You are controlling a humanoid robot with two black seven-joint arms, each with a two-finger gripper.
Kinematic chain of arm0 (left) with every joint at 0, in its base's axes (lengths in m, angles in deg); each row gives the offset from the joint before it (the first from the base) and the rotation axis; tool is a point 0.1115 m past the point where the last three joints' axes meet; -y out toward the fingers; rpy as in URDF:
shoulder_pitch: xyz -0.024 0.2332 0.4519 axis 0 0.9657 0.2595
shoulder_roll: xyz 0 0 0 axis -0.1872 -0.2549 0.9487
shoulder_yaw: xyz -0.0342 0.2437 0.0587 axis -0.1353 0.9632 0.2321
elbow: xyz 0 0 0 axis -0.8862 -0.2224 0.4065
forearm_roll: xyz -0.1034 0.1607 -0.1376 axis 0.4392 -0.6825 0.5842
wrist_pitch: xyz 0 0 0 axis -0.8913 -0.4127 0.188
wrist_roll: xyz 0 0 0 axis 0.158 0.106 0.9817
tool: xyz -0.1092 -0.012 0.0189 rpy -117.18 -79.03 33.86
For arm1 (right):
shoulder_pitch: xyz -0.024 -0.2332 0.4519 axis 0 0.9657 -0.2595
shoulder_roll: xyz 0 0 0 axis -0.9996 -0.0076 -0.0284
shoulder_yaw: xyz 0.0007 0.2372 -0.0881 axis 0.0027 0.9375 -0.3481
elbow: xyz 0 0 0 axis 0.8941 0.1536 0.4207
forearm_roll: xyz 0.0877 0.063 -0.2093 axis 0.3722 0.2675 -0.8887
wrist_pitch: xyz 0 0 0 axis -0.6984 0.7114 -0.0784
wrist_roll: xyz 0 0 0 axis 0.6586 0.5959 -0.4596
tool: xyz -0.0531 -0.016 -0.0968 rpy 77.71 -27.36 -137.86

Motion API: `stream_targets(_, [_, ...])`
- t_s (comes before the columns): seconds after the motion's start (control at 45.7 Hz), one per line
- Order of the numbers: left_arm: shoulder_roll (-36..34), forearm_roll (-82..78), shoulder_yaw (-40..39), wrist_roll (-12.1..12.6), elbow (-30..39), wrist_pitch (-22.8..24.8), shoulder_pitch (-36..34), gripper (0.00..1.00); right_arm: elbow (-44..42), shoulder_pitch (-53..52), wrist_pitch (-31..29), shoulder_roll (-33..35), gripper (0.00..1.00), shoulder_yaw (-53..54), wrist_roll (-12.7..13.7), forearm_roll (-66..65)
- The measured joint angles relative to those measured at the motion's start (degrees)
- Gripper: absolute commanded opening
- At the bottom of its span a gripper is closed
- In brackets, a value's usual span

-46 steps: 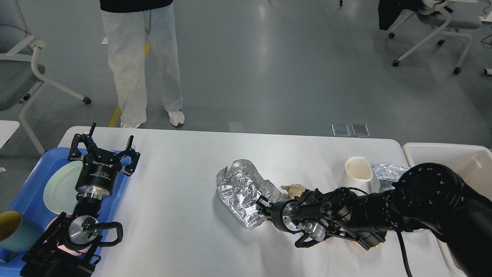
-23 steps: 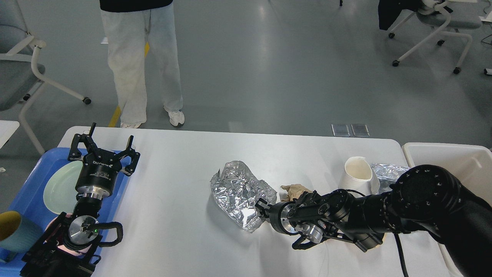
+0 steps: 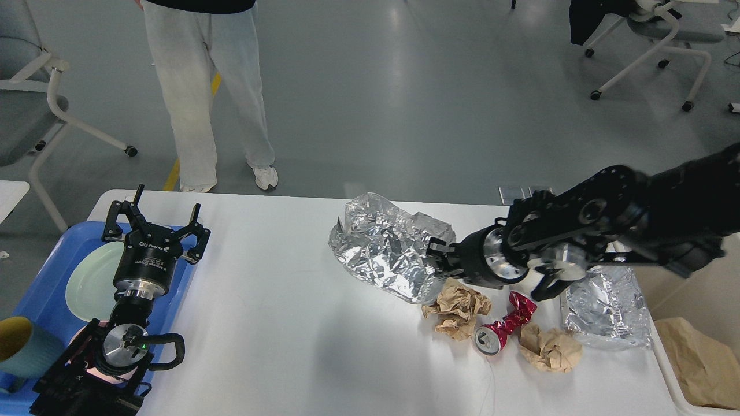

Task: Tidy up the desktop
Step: 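Carry the foil into the white bin and release it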

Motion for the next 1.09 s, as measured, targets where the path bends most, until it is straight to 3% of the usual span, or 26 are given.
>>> stream_targets(0.109, [0.0, 0.0, 0.0, 0.0, 0.0, 0.0, 0.0, 0.96, 4.7, -12.4, -13.4, 4.7, 0.00, -9.2, -1.8, 0.0])
stream_targets(0.219, [0.0, 0.0, 0.0, 0.0, 0.0, 0.0, 0.0, 0.96, 6.8, -23.6, -25.4, 5.5, 0.00, -20.4, -6.8, 0.0])
stream_targets(0.35, [0.0, 0.0, 0.0, 0.0, 0.0, 0.0, 0.0, 0.96, 7.6, -28.8, -31.4, 4.3, 0.00, -29.1, -9.7, -0.3])
stream_targets(0.547, [0.0, 0.0, 0.0, 0.0, 0.0, 0.0, 0.1, 0.96, 7.5, -29.3, -32.2, 5.3, 0.00, -35.3, -10.1, -0.7])
stream_targets(0.701, [0.0, 0.0, 0.0, -0.1, 0.0, 0.0, 0.1, 0.96, 1.6, -24.5, -29.0, 13.4, 0.00, -43.5, -10.2, -0.8])
stream_targets(0.898, [0.0, 0.0, 0.0, -0.1, 0.0, 0.0, 0.1, 0.96, -17.4, -9.0, -26.8, 29.8, 0.00, -45.3, -9.7, -6.1])
stream_targets(1.095, [0.0, 0.0, 0.0, -0.1, 0.0, 0.0, 0.1, 0.96, -37.2, 14.5, -21.5, 39.2, 0.00, -34.6, -9.5, -8.0])
